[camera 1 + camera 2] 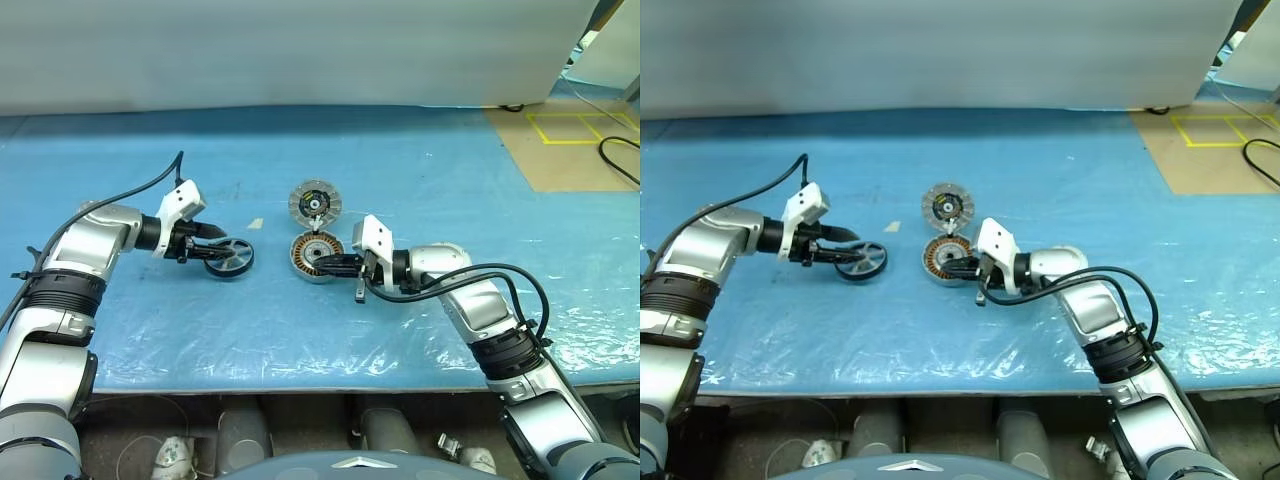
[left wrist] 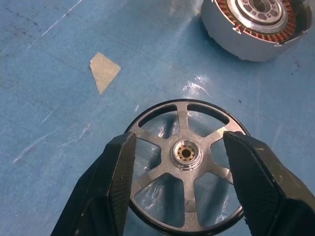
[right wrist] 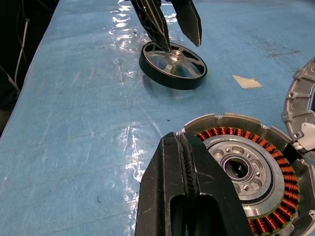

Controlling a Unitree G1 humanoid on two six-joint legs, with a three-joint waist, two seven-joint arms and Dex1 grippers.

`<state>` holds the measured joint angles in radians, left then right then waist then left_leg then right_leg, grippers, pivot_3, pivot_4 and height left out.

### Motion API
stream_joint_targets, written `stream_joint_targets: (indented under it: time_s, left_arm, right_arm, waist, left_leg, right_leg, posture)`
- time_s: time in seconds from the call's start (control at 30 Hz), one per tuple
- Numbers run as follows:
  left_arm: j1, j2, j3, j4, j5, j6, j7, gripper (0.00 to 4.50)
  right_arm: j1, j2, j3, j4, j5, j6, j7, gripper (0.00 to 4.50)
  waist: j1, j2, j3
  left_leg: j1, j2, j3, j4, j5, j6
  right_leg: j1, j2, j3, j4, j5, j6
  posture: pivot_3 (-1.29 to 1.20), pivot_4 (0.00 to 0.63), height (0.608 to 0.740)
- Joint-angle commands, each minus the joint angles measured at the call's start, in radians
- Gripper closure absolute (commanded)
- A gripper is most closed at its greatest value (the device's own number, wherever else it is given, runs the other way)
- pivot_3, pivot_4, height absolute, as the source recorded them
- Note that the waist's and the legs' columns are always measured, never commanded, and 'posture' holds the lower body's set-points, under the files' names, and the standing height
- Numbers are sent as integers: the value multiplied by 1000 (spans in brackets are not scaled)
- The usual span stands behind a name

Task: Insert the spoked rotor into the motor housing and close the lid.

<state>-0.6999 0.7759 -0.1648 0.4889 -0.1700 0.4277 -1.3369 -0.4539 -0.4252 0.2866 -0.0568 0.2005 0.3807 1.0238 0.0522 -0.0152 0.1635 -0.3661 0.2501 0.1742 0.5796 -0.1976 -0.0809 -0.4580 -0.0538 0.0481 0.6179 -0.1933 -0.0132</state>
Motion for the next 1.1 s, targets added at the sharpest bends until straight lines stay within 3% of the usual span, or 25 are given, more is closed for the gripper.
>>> stream_joint_targets:
  time_s: [0.03, 0.33, 1.1]
  left_arm:
    - [-12, -7, -1, 11, 24, -38, 11, 1572]
    - [13, -41, -37, -5, 67, -53, 21, 1572]
    - [10, 23, -124, -46, 173, -60, -63, 1572]
  right_arm:
    - [-7, 3, -16, -44, 25, -3, -3, 4500]
    - [-10, 0, -20, -42, 20, -6, -13, 4500]
    - [-35, -1, -24, -7, 13, -26, -27, 4500]
  waist:
    - [0, 0, 0]
    - [3, 0, 0]
    - [0, 0, 0]
  left_leg:
    - [0, 0, 0, 0, 0, 0]
    - [0, -1, -1, 0, 0, 0]
    - [2, -3, -1, -1, 0, 0]
  right_leg:
    - [0, 0, 0, 0, 0, 0]
    - [1, -1, 0, 0, 0, 0]
    - [2, -2, 0, 0, -1, 1]
  posture:
    - [0, 150, 740]
    - [0, 150, 740]
    - [0, 150, 740]
